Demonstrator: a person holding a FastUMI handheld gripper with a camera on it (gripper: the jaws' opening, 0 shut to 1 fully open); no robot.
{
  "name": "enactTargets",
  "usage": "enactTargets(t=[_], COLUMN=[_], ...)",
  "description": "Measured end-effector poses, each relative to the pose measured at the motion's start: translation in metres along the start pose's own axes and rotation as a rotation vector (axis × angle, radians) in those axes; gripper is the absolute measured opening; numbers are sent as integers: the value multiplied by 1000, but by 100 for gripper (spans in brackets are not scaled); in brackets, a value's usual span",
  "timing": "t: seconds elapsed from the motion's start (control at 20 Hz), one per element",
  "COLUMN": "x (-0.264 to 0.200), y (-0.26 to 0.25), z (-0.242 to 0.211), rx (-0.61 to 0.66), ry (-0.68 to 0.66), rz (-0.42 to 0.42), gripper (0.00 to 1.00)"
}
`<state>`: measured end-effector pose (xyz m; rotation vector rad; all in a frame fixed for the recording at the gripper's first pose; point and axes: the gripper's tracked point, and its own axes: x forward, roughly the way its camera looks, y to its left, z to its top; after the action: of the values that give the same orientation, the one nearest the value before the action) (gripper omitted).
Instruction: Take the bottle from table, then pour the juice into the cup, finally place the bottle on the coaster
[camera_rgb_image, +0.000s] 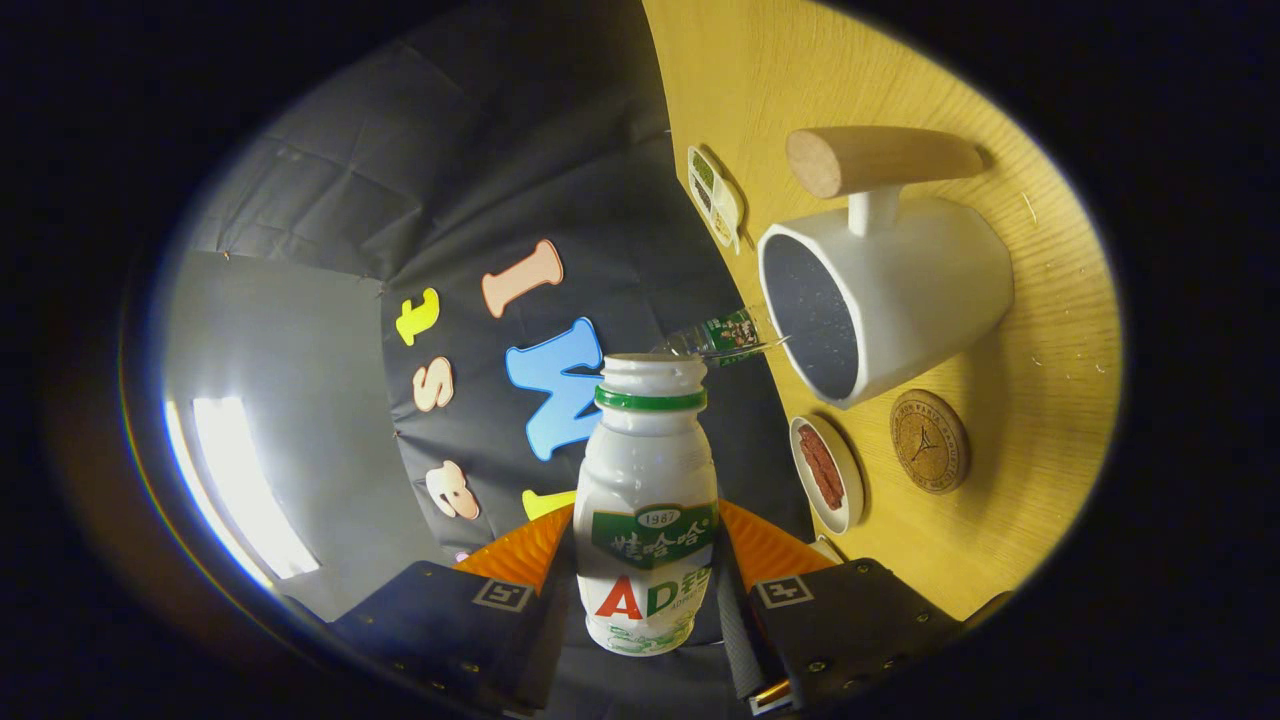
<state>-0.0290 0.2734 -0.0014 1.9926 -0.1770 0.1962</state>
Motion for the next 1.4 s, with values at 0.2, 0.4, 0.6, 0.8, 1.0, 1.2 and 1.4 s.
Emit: enactTargets(t=[0.2, 0.4, 0.6, 0.8, 1.0, 1.2, 1.4], x=[-2, -1, 1, 2, 2, 3, 4], y=[-2, 0, 0, 1, 1, 1, 2], z=[2, 0, -2, -3, -3, -3, -5], rx=[14, 28, 44, 43, 46, 46, 53], ry=[-15, -20, -22, -28, -34, -40, -46], rz=[2, 2, 7, 6, 6, 6, 6], gripper=[66, 66, 66, 66, 66, 66, 66])
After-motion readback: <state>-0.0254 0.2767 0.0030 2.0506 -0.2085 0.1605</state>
